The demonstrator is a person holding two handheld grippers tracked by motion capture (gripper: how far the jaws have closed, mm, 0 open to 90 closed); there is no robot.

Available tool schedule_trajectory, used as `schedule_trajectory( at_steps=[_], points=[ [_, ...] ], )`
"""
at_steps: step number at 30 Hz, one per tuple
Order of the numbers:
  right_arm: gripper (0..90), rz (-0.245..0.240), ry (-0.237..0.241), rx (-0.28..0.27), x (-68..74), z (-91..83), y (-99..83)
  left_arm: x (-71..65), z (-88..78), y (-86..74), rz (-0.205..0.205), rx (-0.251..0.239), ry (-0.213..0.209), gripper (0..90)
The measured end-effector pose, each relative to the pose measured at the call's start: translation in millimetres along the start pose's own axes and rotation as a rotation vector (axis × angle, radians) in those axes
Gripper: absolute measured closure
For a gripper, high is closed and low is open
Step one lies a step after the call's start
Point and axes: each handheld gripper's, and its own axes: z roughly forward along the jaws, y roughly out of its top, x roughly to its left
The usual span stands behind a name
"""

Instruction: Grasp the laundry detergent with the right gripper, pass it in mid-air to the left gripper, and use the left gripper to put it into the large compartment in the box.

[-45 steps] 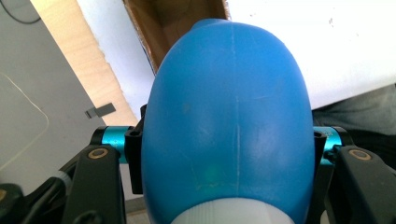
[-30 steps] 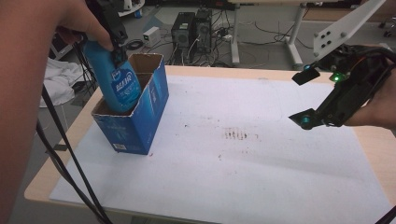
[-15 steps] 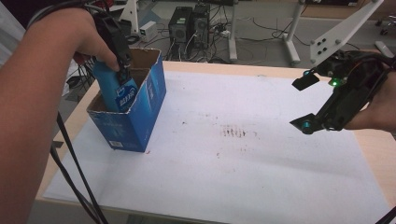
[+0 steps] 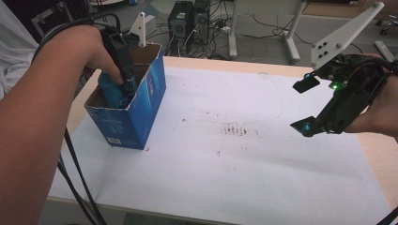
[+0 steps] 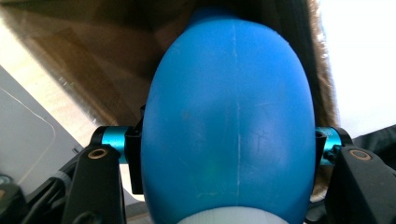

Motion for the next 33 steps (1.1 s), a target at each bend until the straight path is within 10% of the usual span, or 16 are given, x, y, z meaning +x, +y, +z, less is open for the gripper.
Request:
schedule_trajectory(
  at_steps=[15, 33],
  points=[
    [0.6, -0.002, 0.0, 0.013, 0.1, 7.3, 1.7, -0.6, 28.1, 2.5, 0.22, -0.017, 0.021, 39.5],
    [0.6, 0.0, 0.0, 0.008, -0.8, 10.1, 1.1, 3.8, 26.9, 2.5, 0.22, -0.039, -0.005, 34.0]
  ],
)
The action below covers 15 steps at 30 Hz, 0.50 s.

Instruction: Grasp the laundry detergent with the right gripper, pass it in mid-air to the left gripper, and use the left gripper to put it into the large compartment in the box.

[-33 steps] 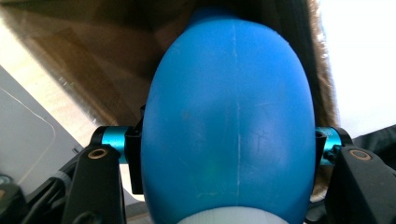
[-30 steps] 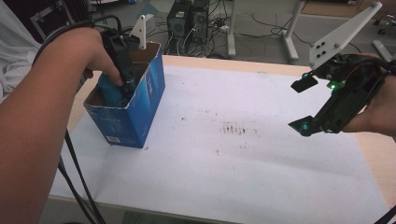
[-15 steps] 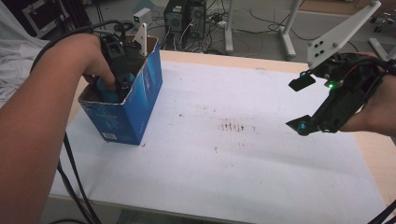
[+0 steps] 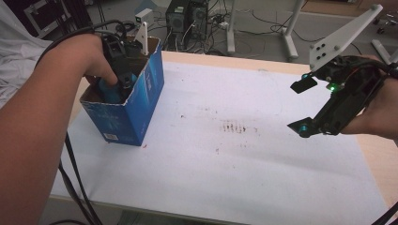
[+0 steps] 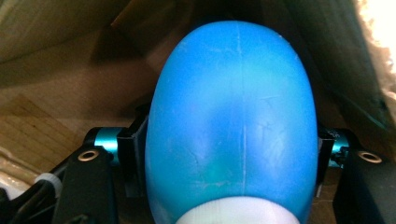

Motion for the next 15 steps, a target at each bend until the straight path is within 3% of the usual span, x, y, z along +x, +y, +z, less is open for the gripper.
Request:
schedule_trajectory(
  at_steps=[12, 15],
  points=[
    [0.7, -0.001, -0.005, -0.007, 1.7, -4.0, -1.6, -5.0, -12.1, -4.5, 0.004, -0.015, 0.01, 30.5],
    [0.7, 0.001, -0.004, -0.01, 1.7, -4.4, -1.8, -7.0, -18.9, -6.4, -0.012, -0.024, 0.019, 28.3]
  ],
)
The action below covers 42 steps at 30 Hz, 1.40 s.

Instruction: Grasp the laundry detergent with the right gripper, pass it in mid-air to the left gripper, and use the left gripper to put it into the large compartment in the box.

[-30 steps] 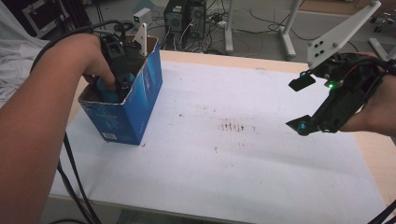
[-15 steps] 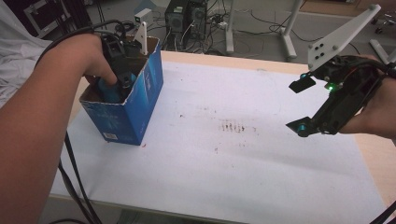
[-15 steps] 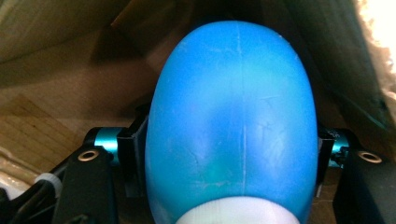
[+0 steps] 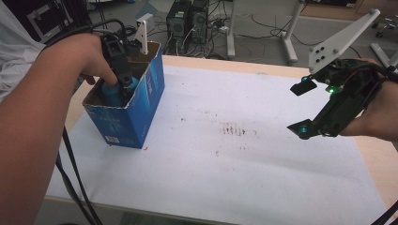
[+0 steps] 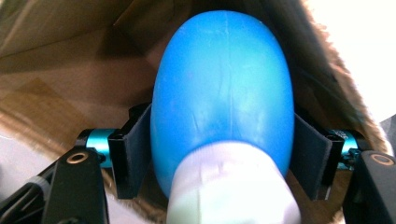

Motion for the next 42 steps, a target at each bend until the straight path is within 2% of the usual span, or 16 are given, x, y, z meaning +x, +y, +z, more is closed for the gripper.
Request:
schedule_trajectory(
  at_steps=[5, 12, 18, 23, 30, 32, 34, 40, 42],
  points=[
    [0.6, 0.0, -0.001, -0.003, 0.1, -1.3, -0.1, -1.2, -12.0, -3.8, 0.002, 0.005, 0.017, 24.8],
    [0.7, 0.001, -0.006, -0.006, -1.0, -4.1, -0.2, -6.4, -31.3, -9.1, 0.005, -0.023, 0.027, 19.7],
    [0.7, 0.007, -0.009, -0.006, -1.6, -8.1, 1.0, -14.4, -48.4, -9.7, 0.034, -0.024, 0.05, 16.9],
    [0.7, 0.003, -0.005, 0.003, -1.9, -10.7, 2.3, -25.0, -61.0, -8.3, 0.095, -0.042, 0.04, 14.1],
    [0.7, 0.007, 0.009, 0.043, -6.5, -14.5, 5.9, -45.9, -73.8, -1.5, 0.175, -0.074, 0.053, 8.5],
    [0.7, 0.0, 0.014, 0.056, -8.3, -15.0, 7.0, -51.2, -77.1, 1.3, 0.216, -0.068, 0.057, 7.8],
    [0.7, 0.0, 0.017, 0.076, -9.8, -15.1, 8.1, -57.8, -78.6, 3.7, 0.24, -0.072, 0.055, 6.8],
    [0.6, -0.016, 0.039, 0.137, -13.7, -10.9, 11.3, -74.3, -77.3, 11.7, 0.334, -0.06, 0.022, 5.7],
    [0.7, -0.026, 0.04, 0.171, -14.6, -6.9, 12.0, -79.6, -74.7, 14.1, 0.368, -0.041, 0.01, 2.0]
  ],
)
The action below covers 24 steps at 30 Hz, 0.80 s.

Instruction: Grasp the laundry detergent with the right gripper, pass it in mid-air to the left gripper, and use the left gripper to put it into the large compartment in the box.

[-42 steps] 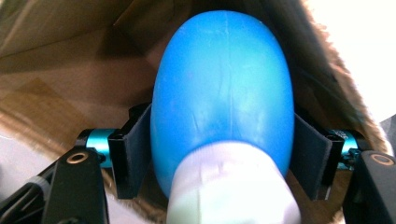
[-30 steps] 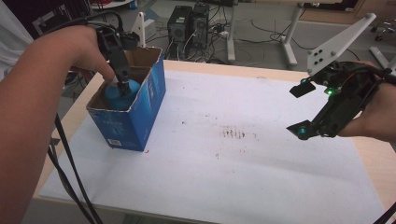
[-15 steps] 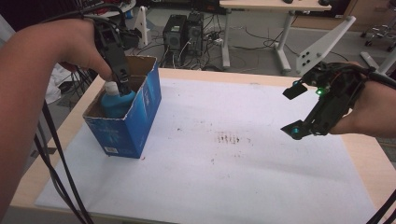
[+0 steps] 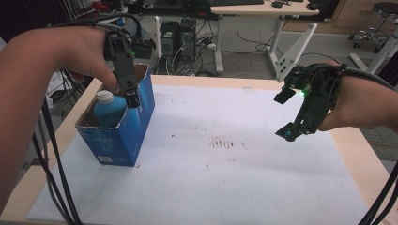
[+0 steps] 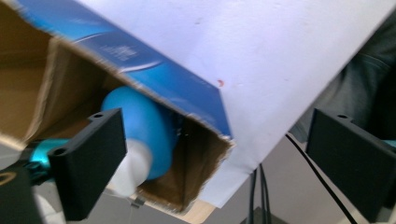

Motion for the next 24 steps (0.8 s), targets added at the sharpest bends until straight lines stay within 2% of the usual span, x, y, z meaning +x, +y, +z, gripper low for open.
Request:
schedule_trajectory(
  at_steps=[7, 9, 16, 20, 21, 24],
  points=[
    [0.6, -0.032, -0.003, 0.126, -2.0, 9.6, 3.6, -9.2, 6.0, 15.3, 0.083, -0.011, -0.035, 2.0],
    [0.6, -0.051, -0.006, 0.176, -2.8, 11.2, 3.9, -10.5, 8.0, 18.6, 0.092, -0.013, -0.042, 2.0],
    [0.5, -0.095, -0.008, 0.255, -1.3, 15.8, 3.6, -14.8, 20.2, 31.7, 0.144, -0.007, -0.069, 2.0],
    [0.5, -0.093, -0.009, 0.282, -2.2, 17.1, 1.2, -17.9, 26.1, 37.4, 0.18, -0.007, -0.085, 1.9],
    [0.5, -0.078, -0.004, 0.286, -1.8, 17.5, 0.6, -18.6, 27.2, 38.5, 0.187, -0.004, -0.088, 1.9],
    [0.6, -0.078, -0.006, 0.293, -2.3, 18.4, -0.5, -21.1, 29.7, 41.9, 0.215, -0.008, -0.083, 1.9]
  ],
)
